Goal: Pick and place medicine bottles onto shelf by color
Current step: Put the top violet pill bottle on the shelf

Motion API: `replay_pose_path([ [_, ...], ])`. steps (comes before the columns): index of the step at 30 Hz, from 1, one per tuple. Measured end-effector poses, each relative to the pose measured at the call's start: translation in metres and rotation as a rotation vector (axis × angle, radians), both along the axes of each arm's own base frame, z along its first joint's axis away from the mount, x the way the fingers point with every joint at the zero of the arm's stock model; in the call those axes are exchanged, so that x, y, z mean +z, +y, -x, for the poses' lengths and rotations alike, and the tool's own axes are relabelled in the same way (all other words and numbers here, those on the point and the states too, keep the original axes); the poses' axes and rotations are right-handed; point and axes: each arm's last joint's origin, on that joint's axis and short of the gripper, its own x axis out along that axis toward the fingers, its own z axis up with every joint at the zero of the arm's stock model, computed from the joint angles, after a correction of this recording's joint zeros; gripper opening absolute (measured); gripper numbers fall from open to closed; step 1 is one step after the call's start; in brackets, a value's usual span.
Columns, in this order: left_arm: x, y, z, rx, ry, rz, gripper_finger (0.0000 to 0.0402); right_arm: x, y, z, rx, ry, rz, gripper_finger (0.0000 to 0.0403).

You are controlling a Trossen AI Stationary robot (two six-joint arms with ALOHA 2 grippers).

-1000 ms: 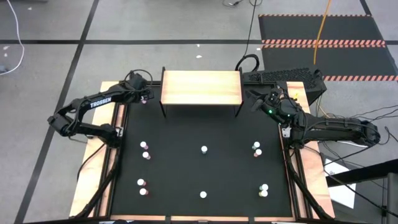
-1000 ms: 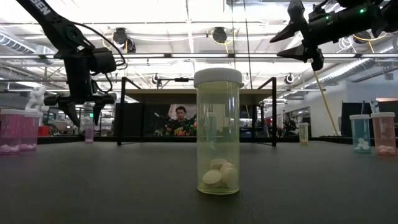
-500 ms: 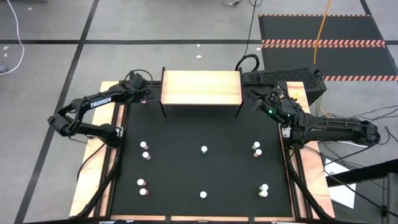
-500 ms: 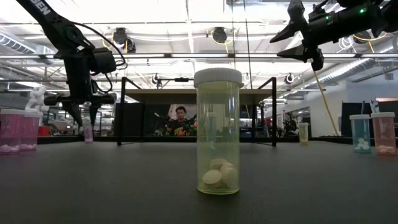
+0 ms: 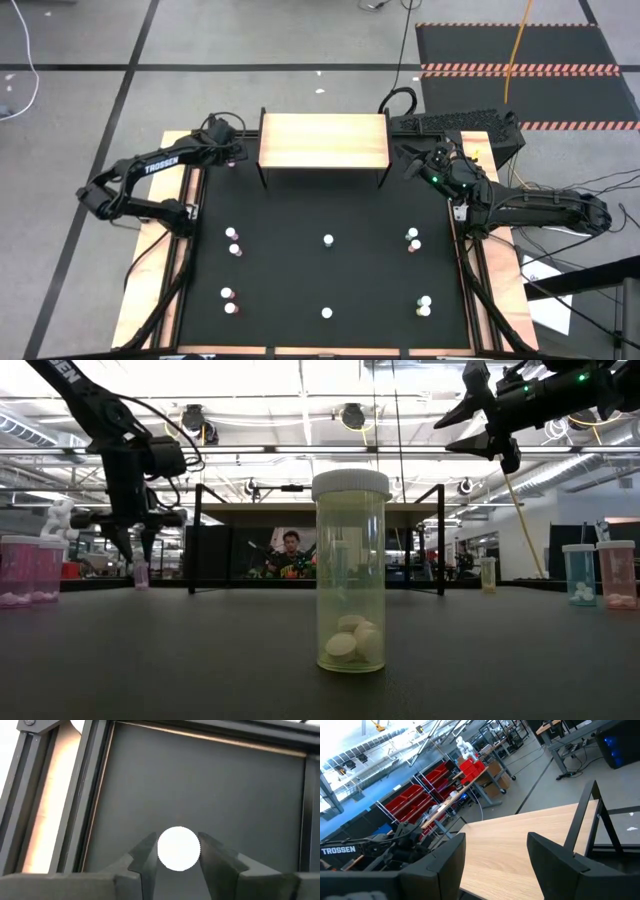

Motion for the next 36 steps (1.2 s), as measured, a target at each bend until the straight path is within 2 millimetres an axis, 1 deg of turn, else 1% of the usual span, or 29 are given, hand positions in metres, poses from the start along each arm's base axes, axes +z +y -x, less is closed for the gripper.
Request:
replay_pose_path([
  [3,0.007,-0.004,0.002,-0.035,0.018,0.011,0.0132,0.0,0.0,0.0,0.0,-0.008,-0.007,0.0208],
  [7,0.029,-0.009,0.006,-0.089,0.041,0.001,0.0132,0.0,0.0,0.0,0.008,-0.012,-0.012,0.0208],
  [9,0.045,-0.012,0.008,-0.112,0.048,-0.007,0.0132,0.0,0.0,0.0,0.023,-0.013,-0.013,0.0208],
  [15,0.101,-0.02,0.011,-0.191,0.05,-0.046,0.0132,0.0,0.001,-0.001,0.024,-0.02,-0.02,0.0208],
  [18,0.122,-0.021,0.011,-0.231,0.024,-0.042,0.0132,0.0,0.001,-0.001,0.024,-0.02,-0.02,0.0208],
  [20,0.136,-0.021,0.01,-0.269,0.017,-0.068,0.0131,0.0,0.001,-0.001,0.024,-0.02,-0.02,0.0208],
  [23,0.159,-0.02,0.003,-0.298,-0.012,-0.134,0.0131,0.0,0.001,-0.001,0.025,-0.025,-0.025,0.0208],
  [28,0.2,-0.01,-0.011,-0.358,-0.047,-0.239,0.0131,0.0,0.001,-0.001,0.047,-0.031,-0.032,0.0208],
  [34,0.234,0.013,-0.041,-0.456,-0.051,-0.299,0.0131,0.0,0.001,-0.001,0.054,-0.031,-0.033,0.0208],
  [36,0.242,0.021,-0.05,-0.479,-0.053,-0.308,0.0131,0.0,0.001,-0.001,0.056,-0.031,-0.033,0.0208],
])
